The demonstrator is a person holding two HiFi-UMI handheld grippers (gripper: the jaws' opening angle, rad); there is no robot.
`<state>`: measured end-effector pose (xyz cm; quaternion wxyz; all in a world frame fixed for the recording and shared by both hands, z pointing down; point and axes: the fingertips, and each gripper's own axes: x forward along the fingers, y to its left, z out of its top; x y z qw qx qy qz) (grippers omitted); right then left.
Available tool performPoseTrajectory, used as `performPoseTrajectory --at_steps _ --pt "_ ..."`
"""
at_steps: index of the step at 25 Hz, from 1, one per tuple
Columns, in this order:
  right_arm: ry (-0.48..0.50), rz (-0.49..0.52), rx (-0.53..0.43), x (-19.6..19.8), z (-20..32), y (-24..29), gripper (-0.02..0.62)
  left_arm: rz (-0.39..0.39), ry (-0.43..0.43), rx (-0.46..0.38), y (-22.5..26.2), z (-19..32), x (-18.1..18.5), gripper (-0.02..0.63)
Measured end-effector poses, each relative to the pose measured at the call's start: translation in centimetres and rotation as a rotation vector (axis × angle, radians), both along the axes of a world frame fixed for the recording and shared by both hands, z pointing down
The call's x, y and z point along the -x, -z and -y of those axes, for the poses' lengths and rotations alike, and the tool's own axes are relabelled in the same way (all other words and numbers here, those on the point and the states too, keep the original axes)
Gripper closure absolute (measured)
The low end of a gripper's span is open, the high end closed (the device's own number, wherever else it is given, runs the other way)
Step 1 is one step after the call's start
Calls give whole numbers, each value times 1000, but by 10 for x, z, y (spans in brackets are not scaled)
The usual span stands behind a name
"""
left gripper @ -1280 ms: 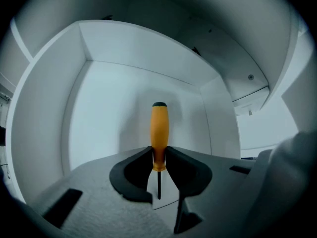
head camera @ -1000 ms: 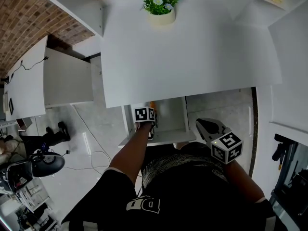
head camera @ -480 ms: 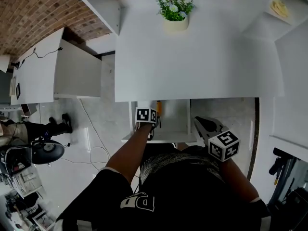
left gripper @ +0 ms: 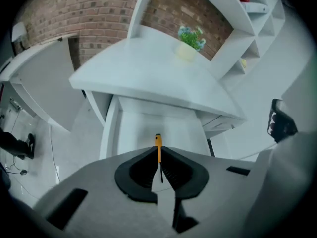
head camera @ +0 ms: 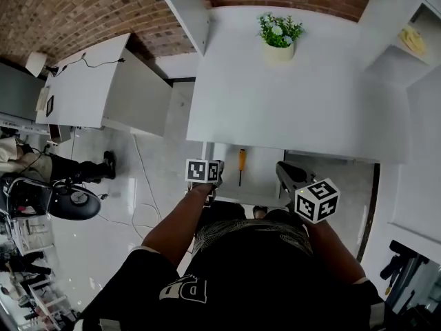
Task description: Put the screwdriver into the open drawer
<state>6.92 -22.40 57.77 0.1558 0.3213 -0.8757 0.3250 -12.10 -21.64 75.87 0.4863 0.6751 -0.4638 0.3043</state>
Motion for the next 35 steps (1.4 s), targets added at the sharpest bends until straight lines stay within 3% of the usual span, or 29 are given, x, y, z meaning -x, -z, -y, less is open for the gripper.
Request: performPoseTrajectory --at_steps 4,11,17,24,35 --pt "28 39 -26 14 0 17 591 2 11 -104 49 -9 15 588" --pt "28 43 -55 32 -17 31 591 -62 -148 -270 139 -27 0 588" --pt "-22 58 -64 60 -47 44 591 -154 -189 -419 214 -43 2 588" --pt "-55 -3 -80 113 -112 57 591 -294 -261 -456 252 -105 24 588" --pt "-209 -20 -135 156 -212 81 591 -321 -397 -531 273 -178 72 588"
